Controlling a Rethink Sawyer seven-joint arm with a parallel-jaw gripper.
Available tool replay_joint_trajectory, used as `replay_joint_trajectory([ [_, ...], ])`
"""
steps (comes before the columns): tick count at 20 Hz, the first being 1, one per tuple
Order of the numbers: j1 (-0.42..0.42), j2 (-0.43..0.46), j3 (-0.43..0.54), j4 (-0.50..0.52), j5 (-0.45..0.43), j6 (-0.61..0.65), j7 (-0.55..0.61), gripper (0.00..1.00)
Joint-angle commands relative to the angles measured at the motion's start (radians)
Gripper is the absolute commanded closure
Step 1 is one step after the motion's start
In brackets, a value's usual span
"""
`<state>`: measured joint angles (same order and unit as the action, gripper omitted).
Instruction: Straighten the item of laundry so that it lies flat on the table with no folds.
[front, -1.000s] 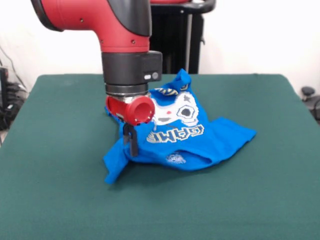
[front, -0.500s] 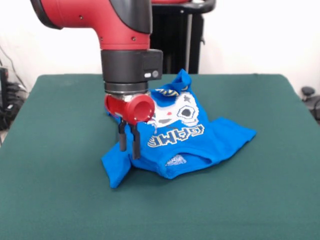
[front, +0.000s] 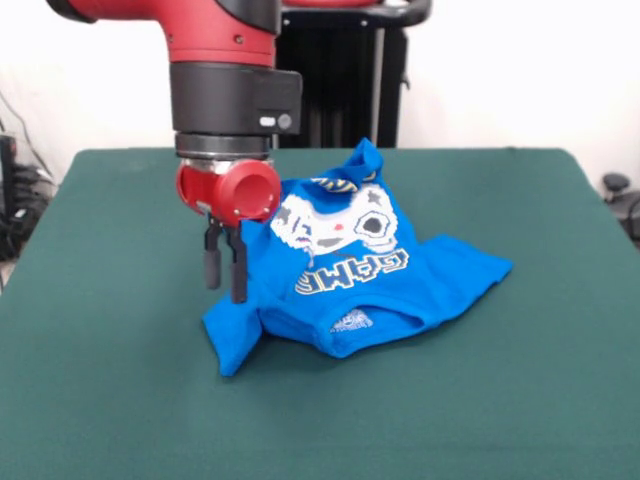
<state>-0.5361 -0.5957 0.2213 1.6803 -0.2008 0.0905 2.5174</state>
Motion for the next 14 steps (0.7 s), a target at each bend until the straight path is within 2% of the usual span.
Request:
replay_joint_trajectory([
  [1, -0.002, 0.086, 0.084, 0.013, -0.049, 0.092, -0.054, 0.00],
  [14, -0.053, 0.156, 0.138, 0.083, -0.030, 0.085, -0.020, 0.00],
])
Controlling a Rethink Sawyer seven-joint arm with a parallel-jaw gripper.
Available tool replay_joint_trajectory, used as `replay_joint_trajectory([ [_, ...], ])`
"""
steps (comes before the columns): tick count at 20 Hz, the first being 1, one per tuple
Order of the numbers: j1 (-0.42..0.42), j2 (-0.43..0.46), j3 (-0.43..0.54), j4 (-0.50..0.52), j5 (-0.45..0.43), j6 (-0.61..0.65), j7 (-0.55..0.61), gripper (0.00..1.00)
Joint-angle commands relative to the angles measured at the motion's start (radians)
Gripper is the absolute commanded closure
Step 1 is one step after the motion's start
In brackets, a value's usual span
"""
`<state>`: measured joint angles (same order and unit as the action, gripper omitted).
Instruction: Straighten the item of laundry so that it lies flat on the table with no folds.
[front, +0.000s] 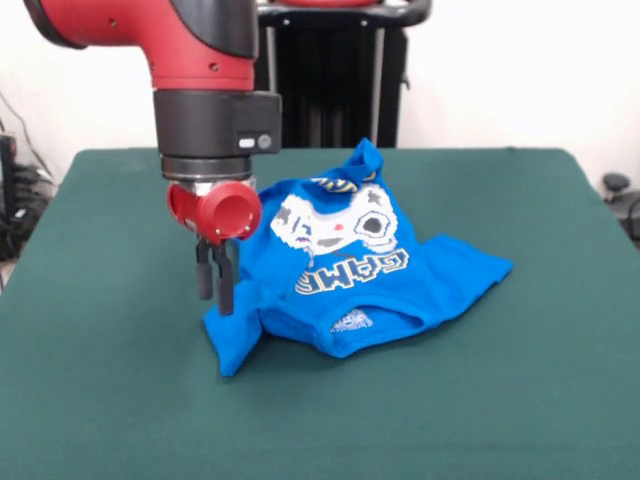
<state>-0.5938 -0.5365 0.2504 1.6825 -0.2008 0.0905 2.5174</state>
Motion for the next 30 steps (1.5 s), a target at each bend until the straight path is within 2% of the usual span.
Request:
replay_joint_trajectory([
  [1, 0.004, 0.095, 0.111, 0.085, -0.027, 0.086, -0.017, 0.00],
  [18, -0.006, 0.163, 0.126, 0.056, -0.034, 0.052, -0.014, 0.00],
  [22, 0.024, 0.163, 0.094, 0.041, -0.042, 0.008, 0.004, 0.00],
  [26, 0.109, 0.147, -0.007, 0.004, -0.056, -0.014, 0.012, 0.00],
  [27, 0.122, 0.144, -0.024, -0.004, -0.059, -0.001, 0.000, 1.00],
  [30, 0.153, 0.135, -0.063, -0.014, -0.063, -0.011, 0.008, 1.00],
])
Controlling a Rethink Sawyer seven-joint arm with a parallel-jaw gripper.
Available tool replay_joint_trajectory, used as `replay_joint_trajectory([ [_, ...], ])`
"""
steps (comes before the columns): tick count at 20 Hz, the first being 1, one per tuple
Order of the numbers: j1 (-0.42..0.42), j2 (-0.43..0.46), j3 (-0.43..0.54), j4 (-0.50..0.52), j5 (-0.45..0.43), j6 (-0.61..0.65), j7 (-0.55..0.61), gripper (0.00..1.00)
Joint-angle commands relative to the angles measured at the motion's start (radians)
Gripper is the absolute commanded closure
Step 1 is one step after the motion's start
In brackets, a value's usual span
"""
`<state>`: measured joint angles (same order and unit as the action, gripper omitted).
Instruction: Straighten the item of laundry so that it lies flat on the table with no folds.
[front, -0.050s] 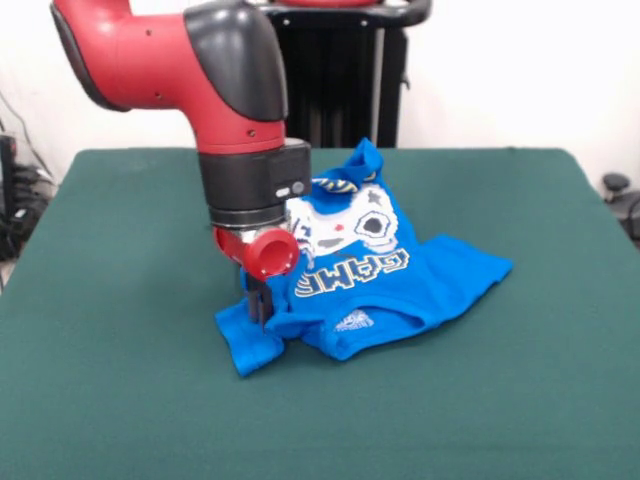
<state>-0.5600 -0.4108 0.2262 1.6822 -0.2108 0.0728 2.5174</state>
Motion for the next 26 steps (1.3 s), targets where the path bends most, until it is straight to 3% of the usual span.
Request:
replay_joint_trajectory([
  [1, 0.134, 0.006, -0.056, -0.016, -0.052, -0.010, 0.018, 1.00],
  [5, 0.191, -0.015, -0.130, -0.008, -0.013, -0.063, 0.082, 1.00],
  [17, 0.141, -0.018, -0.157, -0.082, -0.064, -0.031, -0.012, 1.00],
  [26, 0.097, -0.001, -0.148, -0.078, -0.122, -0.040, -0.020, 1.00],
])
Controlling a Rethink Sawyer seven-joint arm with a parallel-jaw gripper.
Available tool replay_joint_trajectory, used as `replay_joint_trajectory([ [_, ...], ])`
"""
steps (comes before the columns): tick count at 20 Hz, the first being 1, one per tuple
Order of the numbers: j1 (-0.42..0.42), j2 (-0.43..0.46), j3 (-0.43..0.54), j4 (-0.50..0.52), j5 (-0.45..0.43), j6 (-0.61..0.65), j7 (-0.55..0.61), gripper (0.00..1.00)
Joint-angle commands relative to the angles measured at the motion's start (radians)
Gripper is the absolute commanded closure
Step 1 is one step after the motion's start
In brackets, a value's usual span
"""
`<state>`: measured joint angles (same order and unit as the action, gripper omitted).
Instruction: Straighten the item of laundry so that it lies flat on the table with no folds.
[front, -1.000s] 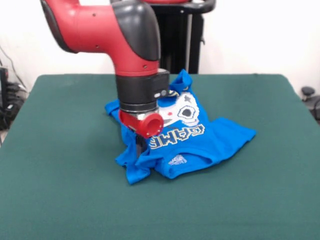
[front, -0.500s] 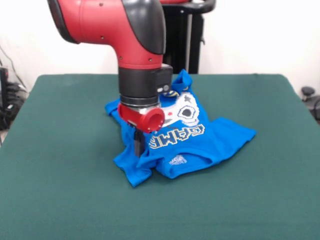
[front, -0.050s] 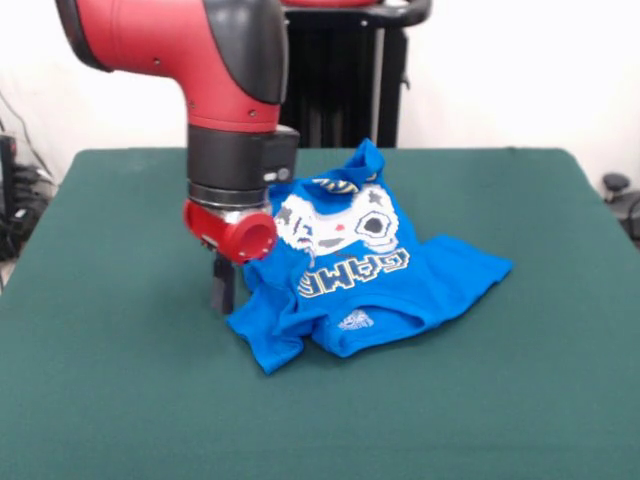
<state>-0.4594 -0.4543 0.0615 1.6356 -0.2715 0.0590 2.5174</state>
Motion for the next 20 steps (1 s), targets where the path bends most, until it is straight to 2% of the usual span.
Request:
replay_joint_trajectory([
  [1, -0.005, 0.043, 0.020, -0.026, -0.065, -0.028, -0.014, 1.00],
  [7, -0.073, 0.014, 0.145, 0.040, -0.056, 0.052, -0.022, 1.00],
  [11, -0.102, 0.004, 0.201, 0.072, -0.055, 0.037, -0.014, 1.00],
  [12, -0.101, 0.003, 0.206, 0.073, -0.060, 0.032, -0.013, 0.00],
  [16, -0.071, -0.002, 0.184, 0.054, -0.078, -0.014, -0.006, 0.00],
  [20, -0.088, 0.008, 0.213, 0.046, -0.075, -0.047, 0.008, 0.00],
])
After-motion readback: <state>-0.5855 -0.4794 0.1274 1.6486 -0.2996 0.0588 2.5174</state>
